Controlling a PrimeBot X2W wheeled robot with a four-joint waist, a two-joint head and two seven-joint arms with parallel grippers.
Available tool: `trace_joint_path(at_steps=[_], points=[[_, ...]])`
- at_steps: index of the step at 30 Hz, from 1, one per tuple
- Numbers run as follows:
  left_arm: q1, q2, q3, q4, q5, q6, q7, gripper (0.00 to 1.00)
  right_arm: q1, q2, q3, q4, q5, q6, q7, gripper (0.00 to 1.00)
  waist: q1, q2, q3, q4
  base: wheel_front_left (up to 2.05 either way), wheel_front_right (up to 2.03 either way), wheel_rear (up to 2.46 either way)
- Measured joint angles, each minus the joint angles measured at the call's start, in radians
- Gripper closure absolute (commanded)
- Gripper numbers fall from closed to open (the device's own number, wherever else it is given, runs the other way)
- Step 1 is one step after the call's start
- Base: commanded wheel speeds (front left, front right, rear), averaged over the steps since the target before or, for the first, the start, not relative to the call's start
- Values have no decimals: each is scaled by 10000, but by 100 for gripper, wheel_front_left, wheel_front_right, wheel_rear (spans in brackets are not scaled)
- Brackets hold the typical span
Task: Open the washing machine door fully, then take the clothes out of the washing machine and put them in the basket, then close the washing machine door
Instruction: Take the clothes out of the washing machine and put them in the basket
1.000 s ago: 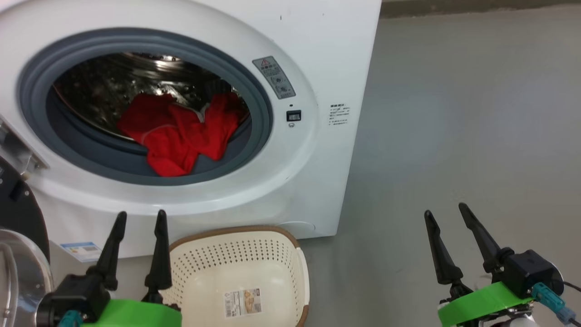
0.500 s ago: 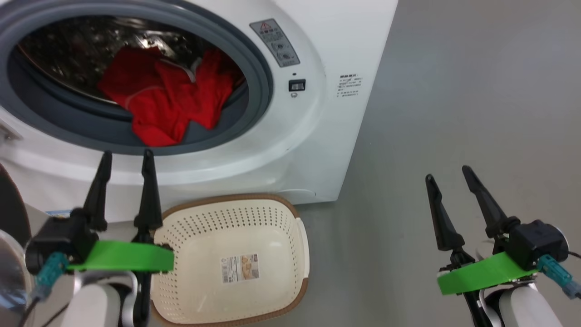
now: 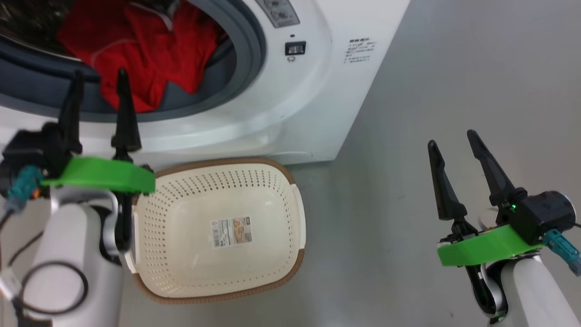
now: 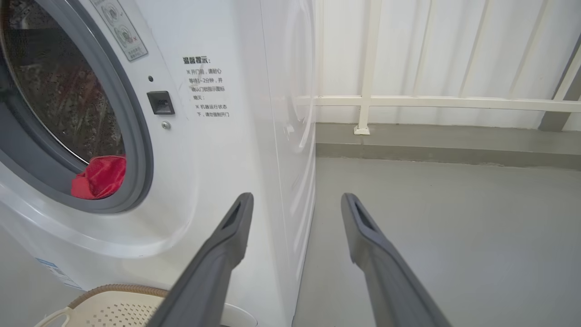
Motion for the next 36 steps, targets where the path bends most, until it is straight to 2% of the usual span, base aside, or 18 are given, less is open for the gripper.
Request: trace_joint_path(at_steps=[13,20,27,36], points=[[-2439,180,21,2447,-138,-4,86,0,-436,-19,29,-81,-128,0,0,0,0,0,882,-184,0,0,0],[-3704,414,-10,3977,-136,52,865,0,-639,-27,27,-125,-180,0,0,0,0,0,1309,-314,0,0,0],[-4592,830,-228,5540,178,380,1638,0,-808,-31,40,-121,-180,0,0,0,0,0,1559,-502,0,0,0],[-5317,1030,-495,7091,339,579,2466,0,-842,-29,234,-84,-155,0,0,0,0,0,1666,-774,0,0,0]])
